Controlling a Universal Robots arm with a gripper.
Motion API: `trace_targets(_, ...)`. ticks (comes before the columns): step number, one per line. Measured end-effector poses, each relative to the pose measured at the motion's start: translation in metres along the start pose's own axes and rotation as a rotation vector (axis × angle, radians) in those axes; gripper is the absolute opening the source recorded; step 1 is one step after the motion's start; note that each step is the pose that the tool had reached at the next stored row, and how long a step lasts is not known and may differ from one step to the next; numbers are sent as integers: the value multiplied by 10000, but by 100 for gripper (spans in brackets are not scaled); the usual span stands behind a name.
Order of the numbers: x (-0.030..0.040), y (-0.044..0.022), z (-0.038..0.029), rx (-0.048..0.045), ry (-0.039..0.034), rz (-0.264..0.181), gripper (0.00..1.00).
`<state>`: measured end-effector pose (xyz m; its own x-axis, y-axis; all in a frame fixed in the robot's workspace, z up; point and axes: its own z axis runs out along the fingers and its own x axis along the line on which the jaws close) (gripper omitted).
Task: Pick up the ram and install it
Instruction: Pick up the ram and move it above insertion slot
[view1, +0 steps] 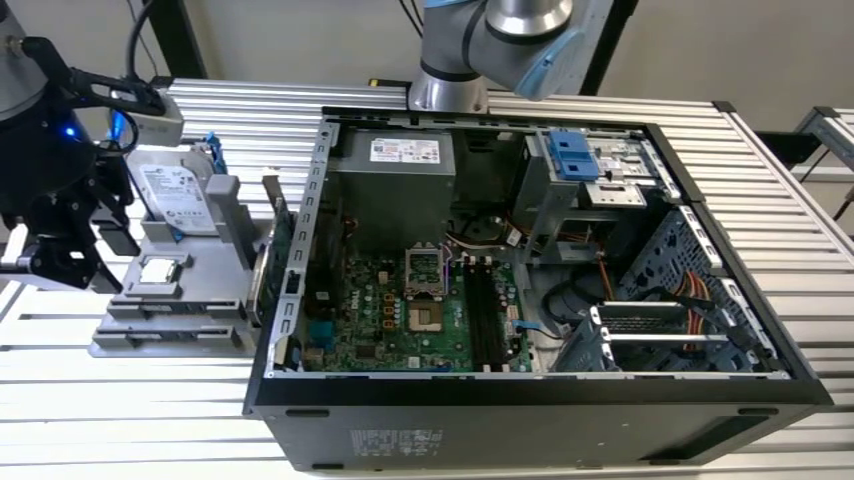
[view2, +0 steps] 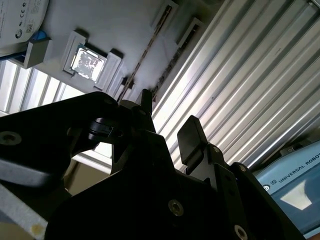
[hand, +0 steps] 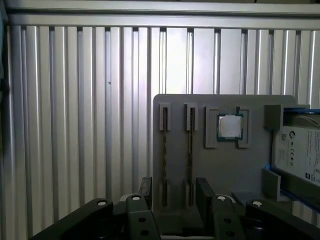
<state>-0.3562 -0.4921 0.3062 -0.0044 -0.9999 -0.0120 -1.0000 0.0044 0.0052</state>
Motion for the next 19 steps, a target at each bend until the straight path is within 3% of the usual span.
trace_targets(19, 1, -2, 110, -2, 92, 0, 100)
